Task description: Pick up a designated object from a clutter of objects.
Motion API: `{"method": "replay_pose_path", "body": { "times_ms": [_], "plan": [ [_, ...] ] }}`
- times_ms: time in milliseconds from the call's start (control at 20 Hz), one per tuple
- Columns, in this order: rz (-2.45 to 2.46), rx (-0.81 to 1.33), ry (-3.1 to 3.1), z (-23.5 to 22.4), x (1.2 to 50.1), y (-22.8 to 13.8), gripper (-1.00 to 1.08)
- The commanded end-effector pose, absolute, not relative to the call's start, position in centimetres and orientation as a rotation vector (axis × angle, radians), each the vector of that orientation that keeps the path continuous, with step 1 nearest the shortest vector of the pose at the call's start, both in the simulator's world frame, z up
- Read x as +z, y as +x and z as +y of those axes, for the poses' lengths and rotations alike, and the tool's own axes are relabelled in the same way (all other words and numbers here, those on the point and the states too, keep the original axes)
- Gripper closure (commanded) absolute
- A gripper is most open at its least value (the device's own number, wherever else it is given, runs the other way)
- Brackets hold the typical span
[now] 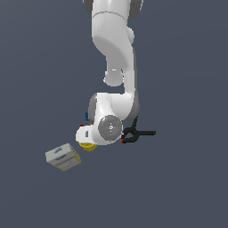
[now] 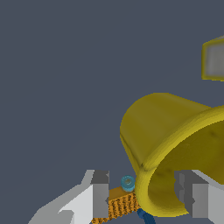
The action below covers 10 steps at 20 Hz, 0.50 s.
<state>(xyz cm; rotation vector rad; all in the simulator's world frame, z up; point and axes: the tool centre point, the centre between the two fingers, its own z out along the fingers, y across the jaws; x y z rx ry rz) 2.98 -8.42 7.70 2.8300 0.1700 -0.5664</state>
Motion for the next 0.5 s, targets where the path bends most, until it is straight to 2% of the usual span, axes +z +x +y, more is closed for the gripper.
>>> {"method": "replay_pose_path", "body": {
  "times_ms": [0, 50, 100, 450],
  "plan": [
    [0.170, -0.565, 2.830, -8.55, 7.28, 2.80, -0.20],
    [0.171, -0.566, 2.830, -8.54, 7.23, 2.79, -0.20],
    [0.171, -0.566, 2.830, -8.54, 7.23, 2.79, 1.08],
    [0.171, -0.566, 2.830, -8.54, 7.23, 2.79, 1.08]
  ]
}}
